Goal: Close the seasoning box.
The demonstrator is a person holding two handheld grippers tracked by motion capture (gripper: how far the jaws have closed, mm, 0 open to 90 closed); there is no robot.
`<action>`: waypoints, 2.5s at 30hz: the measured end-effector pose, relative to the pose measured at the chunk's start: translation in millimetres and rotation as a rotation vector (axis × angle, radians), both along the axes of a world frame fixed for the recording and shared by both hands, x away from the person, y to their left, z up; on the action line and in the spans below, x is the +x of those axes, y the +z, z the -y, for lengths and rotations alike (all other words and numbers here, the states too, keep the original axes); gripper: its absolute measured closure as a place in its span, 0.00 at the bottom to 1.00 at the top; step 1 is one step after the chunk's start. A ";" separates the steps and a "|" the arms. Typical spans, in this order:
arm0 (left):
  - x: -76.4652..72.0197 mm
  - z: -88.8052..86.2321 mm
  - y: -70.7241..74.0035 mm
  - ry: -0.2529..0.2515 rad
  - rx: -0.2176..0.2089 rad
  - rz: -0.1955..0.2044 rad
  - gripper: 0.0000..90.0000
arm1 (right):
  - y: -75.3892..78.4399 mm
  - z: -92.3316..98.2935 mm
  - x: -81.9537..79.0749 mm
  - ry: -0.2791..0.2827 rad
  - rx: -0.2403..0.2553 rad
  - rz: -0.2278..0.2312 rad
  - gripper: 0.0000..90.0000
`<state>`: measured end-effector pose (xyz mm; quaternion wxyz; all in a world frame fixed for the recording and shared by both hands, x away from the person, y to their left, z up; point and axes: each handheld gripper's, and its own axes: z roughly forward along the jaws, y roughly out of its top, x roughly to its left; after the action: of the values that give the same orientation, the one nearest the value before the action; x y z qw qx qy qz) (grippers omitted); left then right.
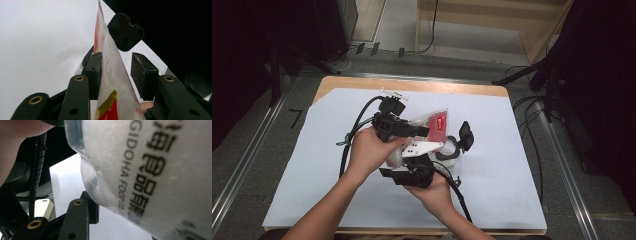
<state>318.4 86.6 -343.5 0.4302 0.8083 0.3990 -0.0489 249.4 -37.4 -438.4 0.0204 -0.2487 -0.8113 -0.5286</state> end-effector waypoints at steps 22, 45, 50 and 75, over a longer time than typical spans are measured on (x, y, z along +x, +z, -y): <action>-1.2 1.1 -0.1 0.006 0.003 0.015 0.69 | -0.8 0.7 1.4 0.003 -0.010 0.017 0.70; -0.9 3.5 0.0 0.014 0.002 0.028 0.70 | -0.1 1.8 2.1 -0.006 -0.018 0.028 0.70; -0.5 4.2 0.7 0.019 0.012 0.023 0.71 | 0.5 2.1 2.3 -0.006 -0.013 0.023 0.70; -1.5 7.8 1.4 0.018 0.015 0.066 0.69 | 2.5 5.5 4.5 -0.006 0.006 0.013 0.70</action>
<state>316.8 78.8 -342.1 0.4377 0.8090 0.3921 -0.0155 253.9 -42.9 -435.9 0.0143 -0.2477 -0.8090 -0.5329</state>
